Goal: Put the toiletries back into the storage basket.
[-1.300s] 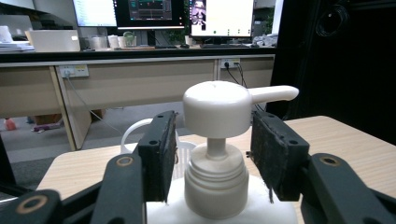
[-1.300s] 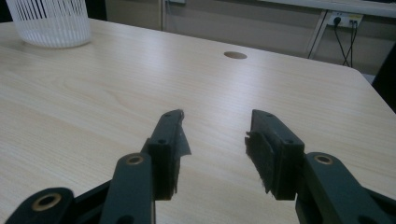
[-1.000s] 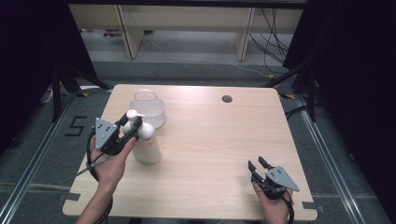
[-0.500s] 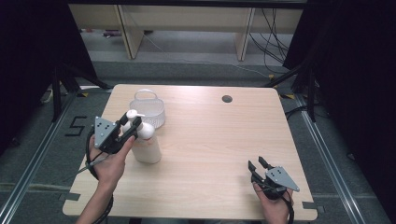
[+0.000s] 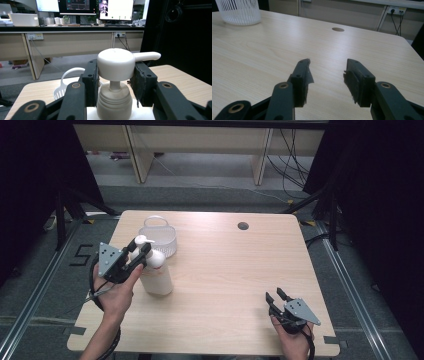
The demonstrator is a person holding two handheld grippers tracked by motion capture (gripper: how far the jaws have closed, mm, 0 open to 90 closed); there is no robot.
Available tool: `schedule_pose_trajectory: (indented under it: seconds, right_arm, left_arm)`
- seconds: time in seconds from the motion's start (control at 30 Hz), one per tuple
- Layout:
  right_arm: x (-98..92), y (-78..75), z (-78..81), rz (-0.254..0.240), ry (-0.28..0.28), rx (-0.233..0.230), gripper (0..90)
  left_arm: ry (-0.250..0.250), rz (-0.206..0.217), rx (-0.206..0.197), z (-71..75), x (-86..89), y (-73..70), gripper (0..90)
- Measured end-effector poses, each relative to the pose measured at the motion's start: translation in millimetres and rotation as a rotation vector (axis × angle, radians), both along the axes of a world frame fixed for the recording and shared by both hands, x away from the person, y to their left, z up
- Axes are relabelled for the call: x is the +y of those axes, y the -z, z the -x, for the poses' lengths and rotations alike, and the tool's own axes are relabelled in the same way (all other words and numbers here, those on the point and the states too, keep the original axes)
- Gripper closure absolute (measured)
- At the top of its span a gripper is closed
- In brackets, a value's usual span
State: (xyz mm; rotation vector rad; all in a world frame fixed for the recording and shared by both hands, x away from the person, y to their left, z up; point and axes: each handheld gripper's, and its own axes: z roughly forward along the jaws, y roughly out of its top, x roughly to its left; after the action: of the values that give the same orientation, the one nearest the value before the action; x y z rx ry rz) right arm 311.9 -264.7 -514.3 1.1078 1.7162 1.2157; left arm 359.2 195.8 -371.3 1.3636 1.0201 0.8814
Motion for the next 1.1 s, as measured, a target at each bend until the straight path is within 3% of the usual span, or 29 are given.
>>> schedule_pose_trajectory:
  seconds: [0.37, 0.43, 0.63, 0.73, 0.83, 1.1]
  right_arm:
    - [1.5, 0.1, 1.0, -0.02, -0.005, 0.02, 54.6]
    - [0.0, -0.1, 0.1, -0.003, -0.001, -0.002, 54.6]
    - [1.3, 0.1, 0.8, -0.016, -0.005, 0.018, 54.6]
    - [0.0, 0.0, 0.0, 0.001, -0.001, -0.001, 54.5]
    - [1.4, 0.0, 1.0, -0.019, -0.005, 0.02, 54.5]
    - [1.4, 0.5, 0.7, -0.017, -0.006, 0.016, 54.4]
  left_arm:
    - [0.004, 0.001, -0.023, -2.9, -0.1, -13.9, 59.4]
    - [0.005, 0.0, -0.023, -4.0, -0.2, -16.1, 59.4]
    - [0.002, 0.0, -0.025, -7.5, -0.1, -22.2, 59.4]
    - [0.001, -0.001, -0.027, -9.7, -0.1, -25.5, 59.4]
    - [0.0, 0.001, -0.034, -12.2, -0.4, -29.4, 59.4]
    - [-0.007, 0.004, -0.047, -17.9, -0.4, -38.0, 59.4]
